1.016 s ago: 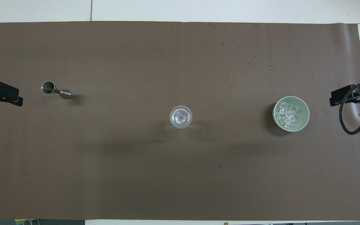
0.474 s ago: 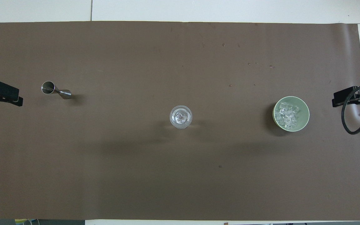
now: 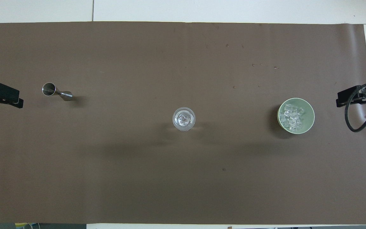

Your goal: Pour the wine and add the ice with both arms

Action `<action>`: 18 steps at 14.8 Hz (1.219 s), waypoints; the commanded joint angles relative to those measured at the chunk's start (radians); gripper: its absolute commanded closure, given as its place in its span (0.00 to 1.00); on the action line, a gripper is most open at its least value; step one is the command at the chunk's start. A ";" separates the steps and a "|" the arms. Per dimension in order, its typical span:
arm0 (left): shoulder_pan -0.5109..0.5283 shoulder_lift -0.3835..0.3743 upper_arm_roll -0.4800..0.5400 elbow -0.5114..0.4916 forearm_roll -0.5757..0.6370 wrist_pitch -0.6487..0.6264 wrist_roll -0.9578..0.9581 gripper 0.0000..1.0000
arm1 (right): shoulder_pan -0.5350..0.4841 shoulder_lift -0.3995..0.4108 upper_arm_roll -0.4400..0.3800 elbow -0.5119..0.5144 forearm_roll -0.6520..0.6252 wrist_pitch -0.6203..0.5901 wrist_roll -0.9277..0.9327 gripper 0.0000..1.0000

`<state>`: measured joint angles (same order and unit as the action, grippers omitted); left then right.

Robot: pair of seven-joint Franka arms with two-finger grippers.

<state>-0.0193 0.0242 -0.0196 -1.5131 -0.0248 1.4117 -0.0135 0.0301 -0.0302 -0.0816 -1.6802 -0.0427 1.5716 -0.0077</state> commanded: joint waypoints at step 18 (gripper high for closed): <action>0.004 -0.032 0.003 -0.036 -0.003 0.009 0.010 0.00 | -0.050 0.003 0.014 0.028 0.053 0.007 -0.017 0.00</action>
<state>-0.0193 0.0242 -0.0196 -1.5131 -0.0248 1.4117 -0.0135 -0.0031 -0.0289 -0.0761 -1.6603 -0.0104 1.5870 -0.0077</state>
